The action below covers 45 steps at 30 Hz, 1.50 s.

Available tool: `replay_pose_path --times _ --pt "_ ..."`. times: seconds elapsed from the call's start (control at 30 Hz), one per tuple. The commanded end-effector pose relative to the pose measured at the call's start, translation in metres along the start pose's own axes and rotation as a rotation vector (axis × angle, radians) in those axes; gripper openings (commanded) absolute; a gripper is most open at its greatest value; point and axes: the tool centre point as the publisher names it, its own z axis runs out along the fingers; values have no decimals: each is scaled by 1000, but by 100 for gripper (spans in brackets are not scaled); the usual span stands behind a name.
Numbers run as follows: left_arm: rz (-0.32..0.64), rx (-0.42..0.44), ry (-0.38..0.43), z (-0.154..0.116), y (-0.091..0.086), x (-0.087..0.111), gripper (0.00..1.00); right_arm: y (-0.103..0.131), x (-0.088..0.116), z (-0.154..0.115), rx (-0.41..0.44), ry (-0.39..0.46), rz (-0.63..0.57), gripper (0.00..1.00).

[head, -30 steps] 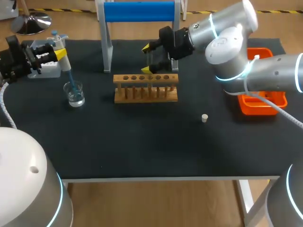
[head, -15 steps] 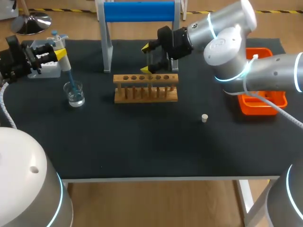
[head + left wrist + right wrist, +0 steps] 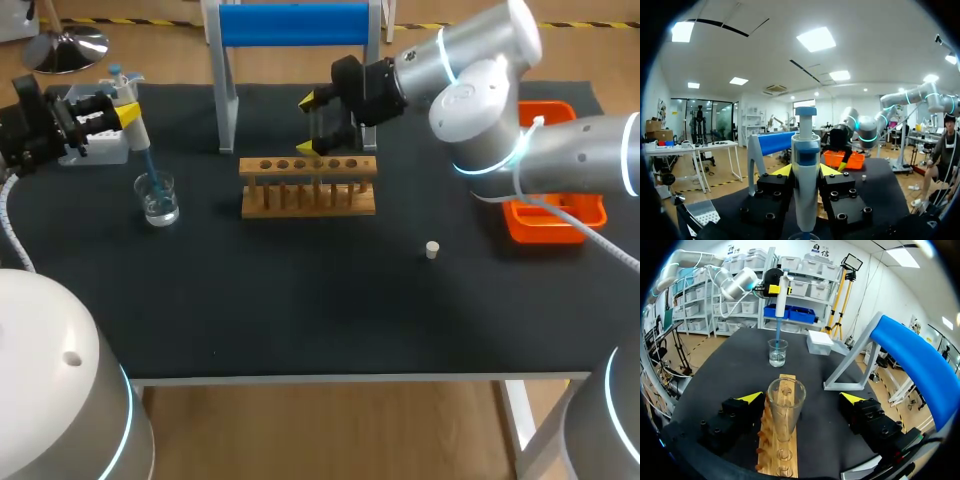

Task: Invert the test tube, pick up the pipette, mount the tip to pipette, aspirate from beaker and dispense into the tube, eject the tip, return the pipette, and cap with the stopper.

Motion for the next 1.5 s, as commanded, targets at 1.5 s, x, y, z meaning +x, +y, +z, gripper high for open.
replay_pose_path --times 1.5 --pt "119 -115 41 45 -106 21 0 0 -1 -1 3 4 0 100"
